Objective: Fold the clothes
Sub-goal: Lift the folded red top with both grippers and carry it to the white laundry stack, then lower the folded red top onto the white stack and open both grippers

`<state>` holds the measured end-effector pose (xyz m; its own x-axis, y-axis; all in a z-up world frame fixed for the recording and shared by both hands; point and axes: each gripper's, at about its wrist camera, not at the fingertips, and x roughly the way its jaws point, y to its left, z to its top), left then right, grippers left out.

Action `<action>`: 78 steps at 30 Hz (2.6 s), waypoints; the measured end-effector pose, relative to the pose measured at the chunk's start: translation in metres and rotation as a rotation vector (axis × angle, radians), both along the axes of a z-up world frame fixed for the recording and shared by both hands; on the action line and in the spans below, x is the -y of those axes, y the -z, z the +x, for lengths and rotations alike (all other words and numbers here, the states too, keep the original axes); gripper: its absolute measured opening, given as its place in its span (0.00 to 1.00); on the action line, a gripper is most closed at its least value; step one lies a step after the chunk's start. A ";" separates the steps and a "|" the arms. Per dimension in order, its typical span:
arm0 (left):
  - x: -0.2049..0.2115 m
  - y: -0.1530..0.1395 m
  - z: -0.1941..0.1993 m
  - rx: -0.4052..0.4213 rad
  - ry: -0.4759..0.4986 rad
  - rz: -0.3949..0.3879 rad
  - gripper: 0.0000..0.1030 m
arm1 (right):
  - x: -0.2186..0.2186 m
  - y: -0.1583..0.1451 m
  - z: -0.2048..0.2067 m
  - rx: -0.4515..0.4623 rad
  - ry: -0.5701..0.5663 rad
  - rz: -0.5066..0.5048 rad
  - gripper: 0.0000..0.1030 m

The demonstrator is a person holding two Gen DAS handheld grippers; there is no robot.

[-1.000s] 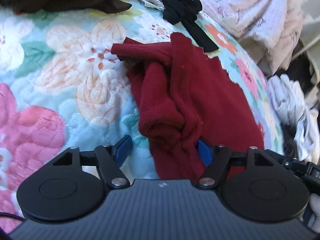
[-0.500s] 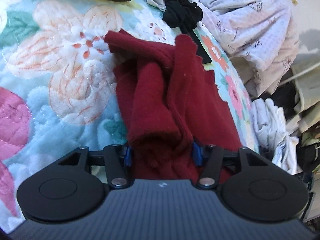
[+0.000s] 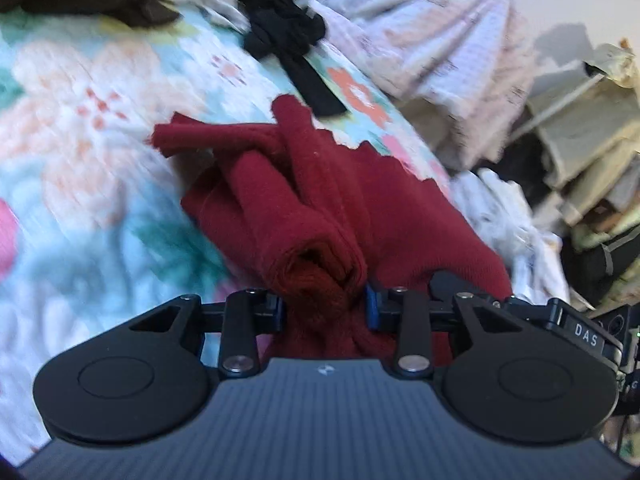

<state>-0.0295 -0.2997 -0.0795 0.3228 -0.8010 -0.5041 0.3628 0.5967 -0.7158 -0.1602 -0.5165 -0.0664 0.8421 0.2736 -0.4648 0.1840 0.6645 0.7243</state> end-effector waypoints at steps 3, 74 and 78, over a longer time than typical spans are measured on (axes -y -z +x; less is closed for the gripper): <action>0.011 -0.003 -0.015 -0.005 0.053 -0.014 0.33 | 0.003 -0.010 -0.026 -0.007 0.001 -0.029 0.50; 0.520 -0.184 -0.323 0.608 0.764 -0.009 0.37 | 0.340 -0.122 -0.451 -0.096 0.691 -0.698 0.66; 0.559 -0.168 -0.323 0.528 0.828 0.006 0.35 | 0.319 -0.112 -0.431 -0.152 0.640 -0.738 0.64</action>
